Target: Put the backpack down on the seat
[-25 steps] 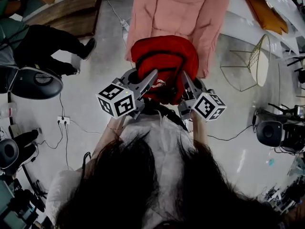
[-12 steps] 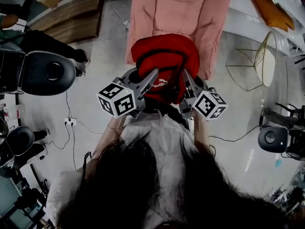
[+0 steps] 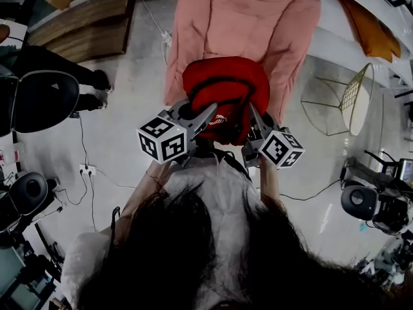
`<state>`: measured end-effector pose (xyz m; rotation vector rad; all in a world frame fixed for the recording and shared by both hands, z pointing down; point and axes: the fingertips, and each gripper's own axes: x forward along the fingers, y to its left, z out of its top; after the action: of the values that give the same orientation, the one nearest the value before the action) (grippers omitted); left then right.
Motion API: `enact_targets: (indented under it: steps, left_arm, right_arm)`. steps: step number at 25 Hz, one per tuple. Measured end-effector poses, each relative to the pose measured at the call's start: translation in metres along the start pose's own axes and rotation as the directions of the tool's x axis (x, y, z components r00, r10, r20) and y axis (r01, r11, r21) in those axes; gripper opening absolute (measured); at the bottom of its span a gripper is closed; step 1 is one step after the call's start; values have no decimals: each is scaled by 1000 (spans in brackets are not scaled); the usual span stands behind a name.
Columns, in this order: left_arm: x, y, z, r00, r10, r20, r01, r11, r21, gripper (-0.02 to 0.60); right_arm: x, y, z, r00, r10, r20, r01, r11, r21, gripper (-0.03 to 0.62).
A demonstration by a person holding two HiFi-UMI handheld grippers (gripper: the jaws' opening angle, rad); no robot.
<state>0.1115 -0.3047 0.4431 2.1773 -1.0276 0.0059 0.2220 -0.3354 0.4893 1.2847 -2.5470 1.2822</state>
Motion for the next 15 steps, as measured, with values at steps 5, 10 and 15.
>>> enact_targets:
  steps: [5, 10, 15]
  left_arm:
    - [33, 43, 14, 998, -3, -66, 2, 1000, -14, 86]
    - [68, 100, 25, 994, 7, -106, -14, 998, -65, 86]
    - [108, 149, 22, 990, 27, -140, -43, 992, -119, 86]
  right_arm:
    - [50, -24, 13, 998, -45, -44, 46, 999, 18, 51]
    - [105, -54, 21, 991, -90, -98, 92, 995, 26, 51]
    - [152, -93, 21, 978, -134, -159, 144, 988, 56, 51]
